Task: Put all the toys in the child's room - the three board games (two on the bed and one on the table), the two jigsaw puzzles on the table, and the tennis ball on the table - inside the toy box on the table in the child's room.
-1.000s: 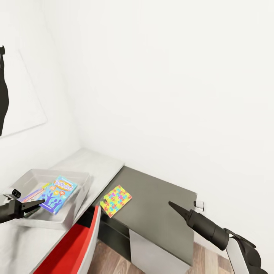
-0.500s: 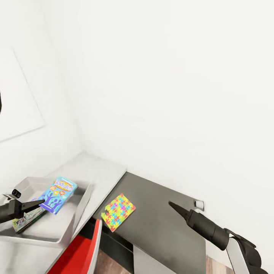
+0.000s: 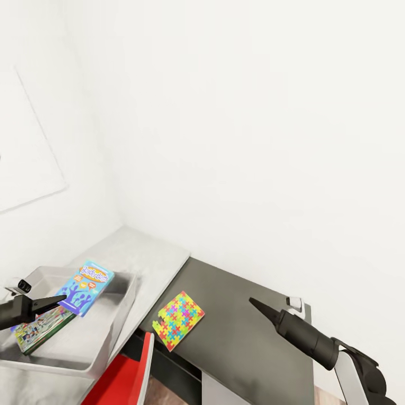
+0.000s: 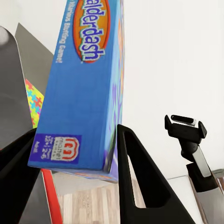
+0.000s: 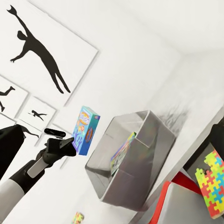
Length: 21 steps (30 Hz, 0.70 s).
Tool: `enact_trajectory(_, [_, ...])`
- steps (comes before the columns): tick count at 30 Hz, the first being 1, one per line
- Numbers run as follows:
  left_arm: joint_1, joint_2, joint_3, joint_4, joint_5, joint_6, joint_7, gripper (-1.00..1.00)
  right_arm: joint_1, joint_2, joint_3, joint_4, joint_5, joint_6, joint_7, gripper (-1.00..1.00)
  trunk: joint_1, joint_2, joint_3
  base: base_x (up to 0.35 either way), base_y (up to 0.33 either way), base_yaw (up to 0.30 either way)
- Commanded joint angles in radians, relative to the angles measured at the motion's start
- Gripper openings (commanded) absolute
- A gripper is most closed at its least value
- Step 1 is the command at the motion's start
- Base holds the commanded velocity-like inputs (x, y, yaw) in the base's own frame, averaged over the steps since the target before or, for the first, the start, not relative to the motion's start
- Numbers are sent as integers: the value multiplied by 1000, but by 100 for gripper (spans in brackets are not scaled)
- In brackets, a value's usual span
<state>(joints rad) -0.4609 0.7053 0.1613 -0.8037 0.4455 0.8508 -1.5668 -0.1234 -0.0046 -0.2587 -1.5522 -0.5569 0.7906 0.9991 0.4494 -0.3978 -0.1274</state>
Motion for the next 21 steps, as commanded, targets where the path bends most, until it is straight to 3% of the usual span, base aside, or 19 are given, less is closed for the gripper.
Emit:
enact_trajectory(1, [-1, 0, -1, 0, -3, 11, -4, -100, -1, 0, -1, 0, -3, 5, 1, 100, 1, -2, -2, 2, 2, 0])
enact_trajectory(8, [-1, -9, -3, 2, -13, 17, -4, -100, -1, 2, -1, 0, -3, 4, -3, 100, 1, -2, -2, 0, 0, 0])
enact_trajectory(11, [-2, -16, -2, 3, -24, 20, 106, -100, -1, 4, -1, 1, -2, 4, -20, 100, 1, -2, -2, 0, 0, 0])
enact_trajectory(15, [-2, -26, 1, 2, -21, 18, 320, -100, -1, 6, -1, 1, -4, 5, -64, 100, 1, -2, -2, 0, 0, 0])
enact_trajectory(17, [-2, -28, 3, 2, -20, 18, 363, -100, -1, 4, -1, 1, -5, 5, -72, 100, 1, -2, -2, 0, 0, 0])
enact_trajectory(21, [-2, -36, 5, 1, -23, 15, 389, -100, -1, 4, -1, 1, -5, 5, -76, 100, 1, -2, -2, 0, 0, 0])
